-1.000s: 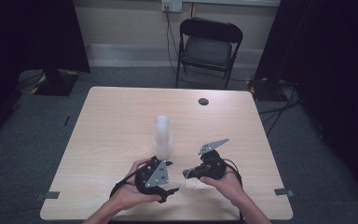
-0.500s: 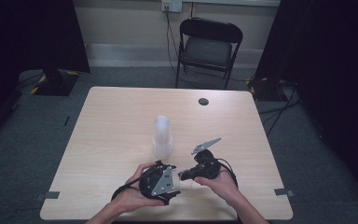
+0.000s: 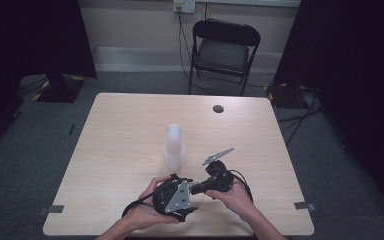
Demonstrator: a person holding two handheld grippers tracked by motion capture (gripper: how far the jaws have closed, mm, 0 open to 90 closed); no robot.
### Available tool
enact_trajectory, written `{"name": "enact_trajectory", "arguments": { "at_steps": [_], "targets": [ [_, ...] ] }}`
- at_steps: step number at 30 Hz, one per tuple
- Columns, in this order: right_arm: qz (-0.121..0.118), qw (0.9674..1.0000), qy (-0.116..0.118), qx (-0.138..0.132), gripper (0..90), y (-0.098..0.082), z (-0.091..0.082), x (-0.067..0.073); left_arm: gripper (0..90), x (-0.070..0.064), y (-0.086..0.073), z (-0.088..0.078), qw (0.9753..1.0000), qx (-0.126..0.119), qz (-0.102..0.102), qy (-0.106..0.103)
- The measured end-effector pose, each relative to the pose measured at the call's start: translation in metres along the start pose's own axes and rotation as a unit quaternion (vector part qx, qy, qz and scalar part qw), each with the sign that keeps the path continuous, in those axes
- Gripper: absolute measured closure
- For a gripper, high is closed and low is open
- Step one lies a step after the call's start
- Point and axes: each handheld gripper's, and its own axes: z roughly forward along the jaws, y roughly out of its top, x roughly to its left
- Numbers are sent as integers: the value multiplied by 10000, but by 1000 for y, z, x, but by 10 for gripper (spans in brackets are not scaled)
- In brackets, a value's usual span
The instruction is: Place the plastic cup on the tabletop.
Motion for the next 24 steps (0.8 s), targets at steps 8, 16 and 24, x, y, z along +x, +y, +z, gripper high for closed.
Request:
{"name": "enact_trajectory", "arguments": {
  "at_steps": [8,16,24],
  "targets": [
    [80,10000,-32,8,893,0,2,2,225,-4,3,1,10000,-39,35,69],
    [148,9999,-46,-42,882,0,2,0,282,-2,2,0,9999,-86,-17,95],
    [143,9996,-125,-188,824,-1,-3,-1,302,0,0,0,9995,-214,-215,105]
  ]
}}
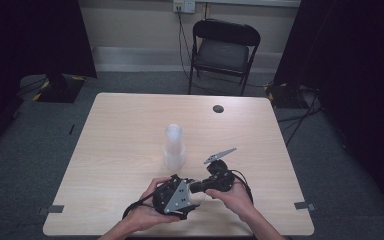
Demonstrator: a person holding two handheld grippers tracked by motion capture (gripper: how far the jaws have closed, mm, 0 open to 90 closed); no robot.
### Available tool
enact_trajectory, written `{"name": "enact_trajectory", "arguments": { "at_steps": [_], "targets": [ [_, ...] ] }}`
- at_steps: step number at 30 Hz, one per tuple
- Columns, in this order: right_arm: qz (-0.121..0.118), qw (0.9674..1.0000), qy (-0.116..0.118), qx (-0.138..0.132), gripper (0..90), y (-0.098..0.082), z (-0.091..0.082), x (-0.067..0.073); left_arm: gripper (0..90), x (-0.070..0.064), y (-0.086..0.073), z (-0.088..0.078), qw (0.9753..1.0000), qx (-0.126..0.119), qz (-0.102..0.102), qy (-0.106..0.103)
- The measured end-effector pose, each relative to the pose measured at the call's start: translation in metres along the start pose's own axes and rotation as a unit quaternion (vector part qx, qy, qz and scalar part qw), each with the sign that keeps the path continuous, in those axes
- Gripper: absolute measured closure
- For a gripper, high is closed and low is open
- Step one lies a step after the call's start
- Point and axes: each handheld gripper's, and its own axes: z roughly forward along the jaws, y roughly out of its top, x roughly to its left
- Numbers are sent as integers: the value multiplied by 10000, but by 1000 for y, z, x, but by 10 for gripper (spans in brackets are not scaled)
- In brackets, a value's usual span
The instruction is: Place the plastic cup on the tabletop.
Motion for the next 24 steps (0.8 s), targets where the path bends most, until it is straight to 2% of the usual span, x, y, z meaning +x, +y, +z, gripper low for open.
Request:
{"name": "enact_trajectory", "arguments": {
  "at_steps": [3,5,8,13,15,18,24],
  "targets": [
    [1,10000,17,-56,808,0,-1,-1,304,1,-1,0,10000,15,-14,6],
    [-2,10000,11,-71,796,0,-2,-2,305,1,-2,0,9999,-32,-125,14],
    [17,9999,36,-122,776,1,-2,-3,306,5,-3,-1,9998,-92,-163,77],
    [17,9995,-22,-318,747,1,-6,-4,310,13,-6,-2,9987,-196,-457,74],
    [11,9991,32,-416,738,0,-8,-6,311,16,-7,-1,9979,-215,-610,78],
    [21,9986,-3,-534,725,0,-11,-6,312,18,-9,0,9966,-253,-783,3],
    [12,9973,-45,-735,715,-2,-16,-7,312,19,-11,0,9949,-334,-952,34]
  ]
}}
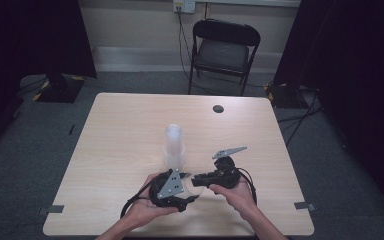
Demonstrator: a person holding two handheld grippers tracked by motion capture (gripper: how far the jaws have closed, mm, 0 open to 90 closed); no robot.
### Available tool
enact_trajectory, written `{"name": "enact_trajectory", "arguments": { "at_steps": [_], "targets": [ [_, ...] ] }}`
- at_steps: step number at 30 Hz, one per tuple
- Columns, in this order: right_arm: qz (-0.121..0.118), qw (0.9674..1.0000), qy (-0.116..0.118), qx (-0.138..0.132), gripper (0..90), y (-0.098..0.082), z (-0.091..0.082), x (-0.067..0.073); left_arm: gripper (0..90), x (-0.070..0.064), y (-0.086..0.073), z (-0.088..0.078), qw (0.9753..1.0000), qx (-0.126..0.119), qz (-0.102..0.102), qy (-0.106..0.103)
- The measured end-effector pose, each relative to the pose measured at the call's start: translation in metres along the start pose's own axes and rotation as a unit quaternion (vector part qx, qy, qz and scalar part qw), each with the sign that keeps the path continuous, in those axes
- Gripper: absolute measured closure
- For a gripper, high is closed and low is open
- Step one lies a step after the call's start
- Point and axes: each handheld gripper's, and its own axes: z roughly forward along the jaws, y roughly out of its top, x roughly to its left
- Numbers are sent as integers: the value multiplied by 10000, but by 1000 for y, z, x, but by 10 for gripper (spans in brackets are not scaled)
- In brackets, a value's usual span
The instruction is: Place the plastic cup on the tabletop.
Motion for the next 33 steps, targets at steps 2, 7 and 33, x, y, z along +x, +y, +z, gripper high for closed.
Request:
{"name": "enact_trajectory", "arguments": {
  "at_steps": [2,7,33],
  "targets": [
    [14,10000,0,-61,708,0,-1,0,311,1,-1,-1,9999,-91,-66,61],
    [-25,9998,26,-211,699,-1,-4,0,312,5,-3,-2,9991,-192,-364,79],
    [-273,9939,65,-1065,681,4,-23,9,312,22,-9,-20,9892,-607,-1311,238]
  ]
}}
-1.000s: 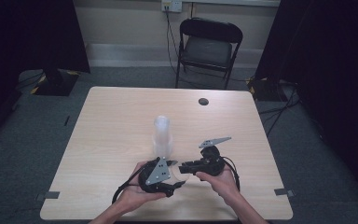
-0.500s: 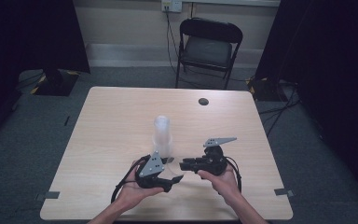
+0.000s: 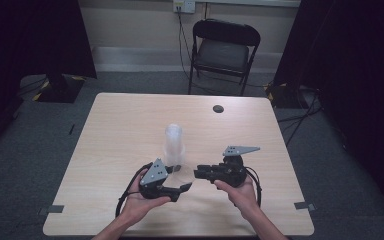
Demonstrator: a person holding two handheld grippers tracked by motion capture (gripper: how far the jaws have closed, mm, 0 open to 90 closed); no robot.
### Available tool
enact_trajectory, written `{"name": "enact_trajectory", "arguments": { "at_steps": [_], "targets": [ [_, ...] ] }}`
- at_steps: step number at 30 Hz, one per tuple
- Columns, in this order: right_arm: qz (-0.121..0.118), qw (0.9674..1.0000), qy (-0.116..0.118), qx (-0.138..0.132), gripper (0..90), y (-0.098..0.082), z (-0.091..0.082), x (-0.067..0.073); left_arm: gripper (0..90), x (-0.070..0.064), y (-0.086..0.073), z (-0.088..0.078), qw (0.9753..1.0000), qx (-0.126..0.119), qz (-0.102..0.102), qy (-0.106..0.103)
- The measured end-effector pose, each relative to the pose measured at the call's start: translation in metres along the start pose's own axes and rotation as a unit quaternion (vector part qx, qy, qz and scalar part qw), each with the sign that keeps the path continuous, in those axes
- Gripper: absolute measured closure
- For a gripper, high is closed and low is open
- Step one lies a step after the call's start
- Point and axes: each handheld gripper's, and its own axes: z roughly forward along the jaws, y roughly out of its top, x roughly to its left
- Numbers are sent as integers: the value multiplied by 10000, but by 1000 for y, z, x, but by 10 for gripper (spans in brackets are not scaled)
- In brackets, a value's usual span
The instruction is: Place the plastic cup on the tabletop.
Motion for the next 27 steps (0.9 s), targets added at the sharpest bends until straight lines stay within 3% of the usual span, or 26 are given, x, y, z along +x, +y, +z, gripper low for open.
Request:
{"name": "enact_trajectory", "arguments": {
  "at_steps": [8,15,27],
  "targets": [
    [-5,10000,-64,-52,681,1,-3,-2,312,8,3,-9,9995,-176,-218,109],
    [15,9998,-152,-88,678,1,-6,-6,312,21,3,-16,9983,-253,-318,417],
    [34,9990,-423,-161,658,-1,-11,-13,313,43,8,-36,9926,-495,-616,925]
  ]
}}
